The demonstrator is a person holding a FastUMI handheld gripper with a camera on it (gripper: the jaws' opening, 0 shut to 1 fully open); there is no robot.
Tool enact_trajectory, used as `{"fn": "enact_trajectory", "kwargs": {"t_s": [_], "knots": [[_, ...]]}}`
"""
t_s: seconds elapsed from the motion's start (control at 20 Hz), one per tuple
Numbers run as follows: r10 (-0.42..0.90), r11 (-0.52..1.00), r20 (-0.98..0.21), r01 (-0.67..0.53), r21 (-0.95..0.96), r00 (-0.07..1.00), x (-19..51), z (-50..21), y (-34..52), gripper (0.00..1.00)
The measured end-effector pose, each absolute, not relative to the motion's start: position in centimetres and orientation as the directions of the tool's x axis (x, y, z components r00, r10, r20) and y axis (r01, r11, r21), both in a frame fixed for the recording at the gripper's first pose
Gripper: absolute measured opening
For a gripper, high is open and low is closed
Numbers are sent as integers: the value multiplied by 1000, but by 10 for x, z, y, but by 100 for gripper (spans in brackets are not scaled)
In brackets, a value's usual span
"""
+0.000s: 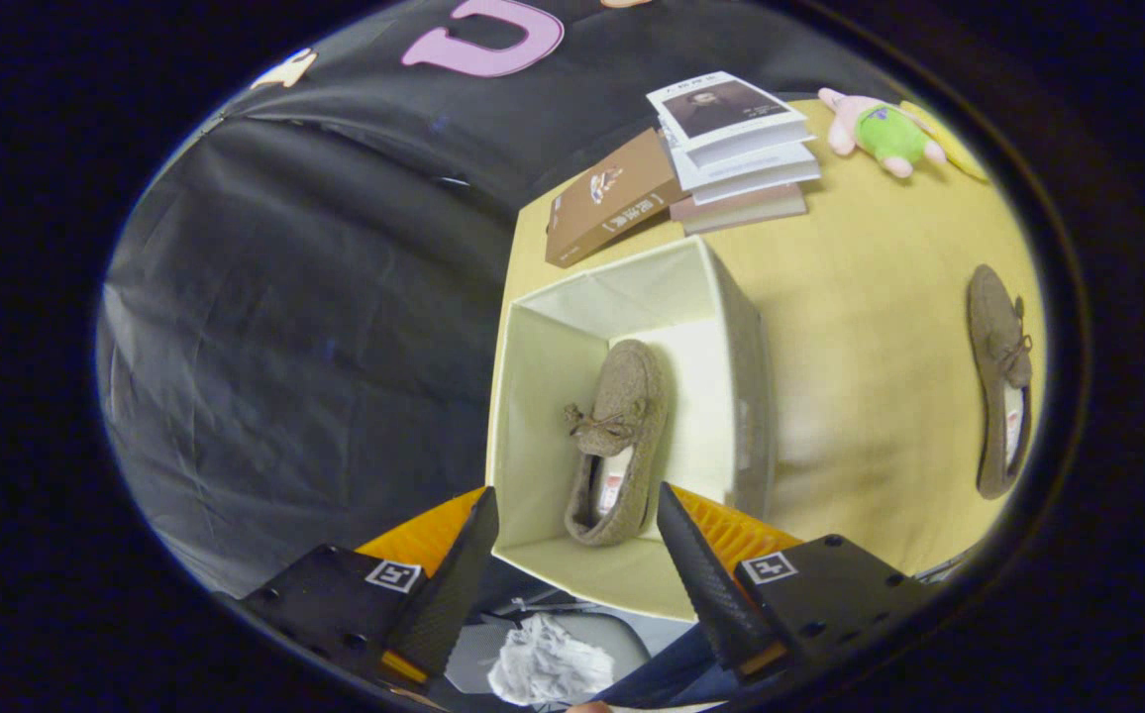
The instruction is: Open the storage box then place both shoes into the box .Put the left shoe in first, then the right shoe, with the right side of both shoes facing outward in a uniform manner.
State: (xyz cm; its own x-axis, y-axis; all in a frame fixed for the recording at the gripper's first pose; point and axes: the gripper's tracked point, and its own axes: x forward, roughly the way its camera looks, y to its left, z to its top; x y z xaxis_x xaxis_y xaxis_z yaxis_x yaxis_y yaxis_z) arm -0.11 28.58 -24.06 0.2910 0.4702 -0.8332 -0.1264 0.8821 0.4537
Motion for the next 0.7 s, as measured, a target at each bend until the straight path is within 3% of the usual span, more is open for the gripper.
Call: {"fn": "enact_trajectory", "kwargs": {"t_s": [0.45,0.7], "knots": [[405,911,-818,-108,398,409,4,-182,166,100],[287,957,-850,-89,277,441,7,-182,82,100]]}}
